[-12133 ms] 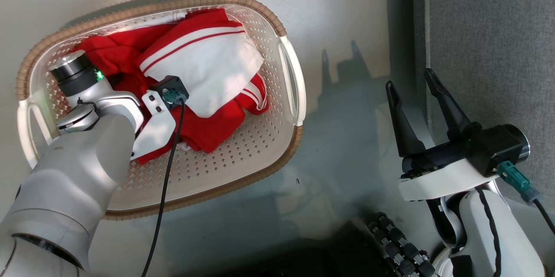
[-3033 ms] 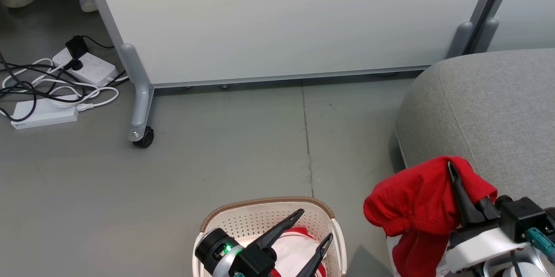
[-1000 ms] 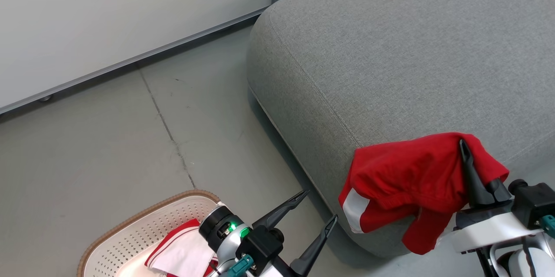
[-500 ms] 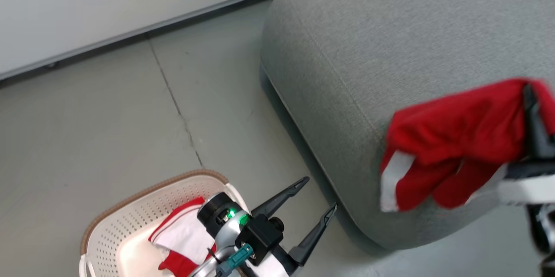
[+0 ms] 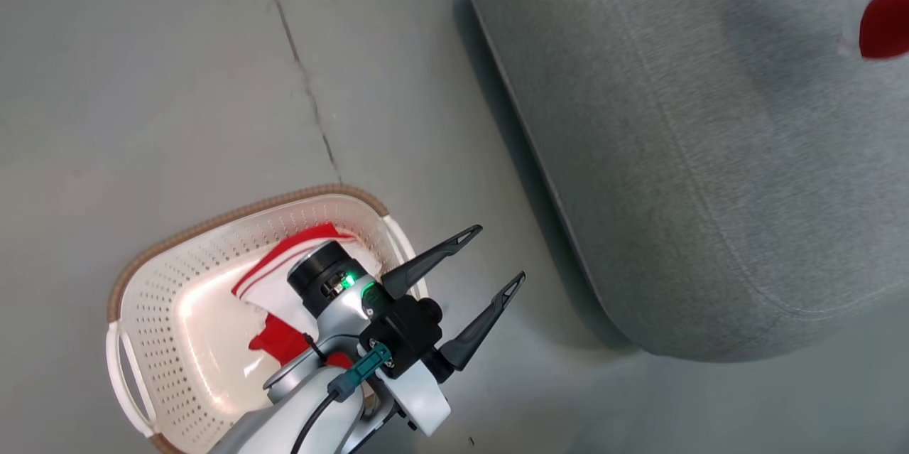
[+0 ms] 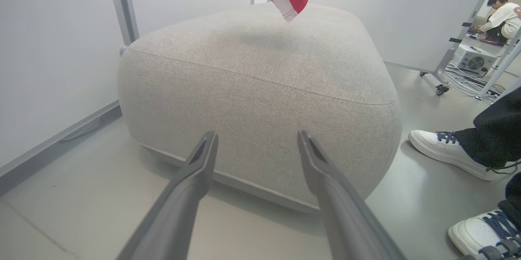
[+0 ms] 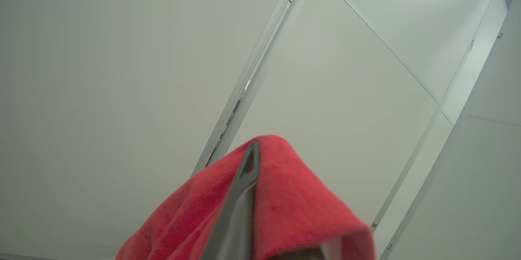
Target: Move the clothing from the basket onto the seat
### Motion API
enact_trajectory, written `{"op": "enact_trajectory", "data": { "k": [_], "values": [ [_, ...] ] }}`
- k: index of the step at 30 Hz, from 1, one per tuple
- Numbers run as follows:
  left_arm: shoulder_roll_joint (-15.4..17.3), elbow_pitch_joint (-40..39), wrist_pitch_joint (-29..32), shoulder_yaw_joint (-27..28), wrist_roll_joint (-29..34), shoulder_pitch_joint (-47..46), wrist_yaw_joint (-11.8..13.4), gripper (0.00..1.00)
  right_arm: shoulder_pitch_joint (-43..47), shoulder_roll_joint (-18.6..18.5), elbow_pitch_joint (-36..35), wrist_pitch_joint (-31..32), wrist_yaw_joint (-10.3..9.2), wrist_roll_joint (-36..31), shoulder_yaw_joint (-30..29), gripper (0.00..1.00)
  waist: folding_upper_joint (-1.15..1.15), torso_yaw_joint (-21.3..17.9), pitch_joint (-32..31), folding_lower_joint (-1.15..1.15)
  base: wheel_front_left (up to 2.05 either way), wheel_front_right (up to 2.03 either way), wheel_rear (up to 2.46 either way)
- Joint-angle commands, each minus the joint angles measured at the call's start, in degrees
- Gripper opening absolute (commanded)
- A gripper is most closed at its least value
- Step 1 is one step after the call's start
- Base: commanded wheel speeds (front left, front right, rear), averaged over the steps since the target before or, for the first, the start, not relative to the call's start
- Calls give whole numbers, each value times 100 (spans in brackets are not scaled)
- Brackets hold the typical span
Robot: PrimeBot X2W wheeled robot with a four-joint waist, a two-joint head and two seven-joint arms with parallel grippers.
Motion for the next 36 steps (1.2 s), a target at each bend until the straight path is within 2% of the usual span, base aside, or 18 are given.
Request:
{"op": "enact_trajectory", "data": {
  "k": [1,7,15,22,24,28,36],
  "values": [
    [65,-43,-5,-23,36,-156,-7,100,-207,-118,139,-9,1,8,33,0,0,144,344,0,0,0,0],
    [264,-67,-5,-125,-2,-370,-7,100,-941,-505,1039,-9,0,-33,135,0,0,346,706,0,0,0,0],
    [305,-159,-5,-89,9,-429,-7,100,-1635,-900,2486,-10,0,-101,161,0,0,663,1020,0,0,0,0],
    [343,-218,-5,-2,59,-355,-7,100,-2040,-913,3580,-9,0,-267,259,0,0,816,1169,0,0,0,0],
    [363,-224,-5,13,56,-328,-7,100,-2085,-982,3966,-9,0,-500,411,0,0,844,1217,0,0,0,0],
    [417,-237,-5,92,86,-340,-7,100,-2301,-883,4527,-9,0,-431,428,0,0,898,1346,0,0,0,0],
    [441,-232,-5,164,144,-337,-7,100,-2337,-737,5184,-9,0,-384,532,0,0,964,1461,0,0,0,0]
  ]
}}
